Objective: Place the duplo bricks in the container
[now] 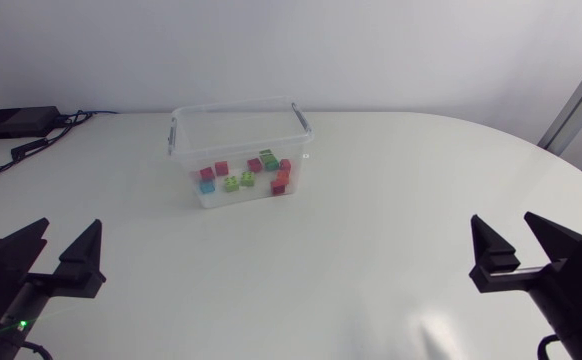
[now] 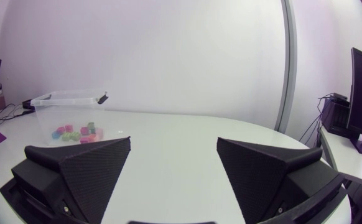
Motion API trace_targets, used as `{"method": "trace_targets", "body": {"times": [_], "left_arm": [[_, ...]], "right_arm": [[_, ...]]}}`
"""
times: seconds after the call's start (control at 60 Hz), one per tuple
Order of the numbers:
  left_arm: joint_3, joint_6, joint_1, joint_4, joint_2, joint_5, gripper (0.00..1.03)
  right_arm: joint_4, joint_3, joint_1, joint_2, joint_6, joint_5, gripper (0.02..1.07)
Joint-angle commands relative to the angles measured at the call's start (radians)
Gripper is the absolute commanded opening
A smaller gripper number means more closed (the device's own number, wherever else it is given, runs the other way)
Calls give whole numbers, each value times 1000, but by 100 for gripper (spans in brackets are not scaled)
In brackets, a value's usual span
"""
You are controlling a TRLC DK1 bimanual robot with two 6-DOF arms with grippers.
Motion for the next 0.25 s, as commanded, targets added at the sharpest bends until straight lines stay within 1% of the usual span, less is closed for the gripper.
{"method": "trace_targets", "body": {"times": [0.0,0.067,0.233], "left_arm": [[-20,-19,-9,16,1,-8,100],[-20,-19,-10,16,2,-10,100],[-20,-19,-10,16,2,-10,100]], "right_arm": [[20,-52,-32,-50,12,-13,102],[24,-78,-56,-88,15,-23,102],[24,-79,-57,-89,15,-23,102]]}}
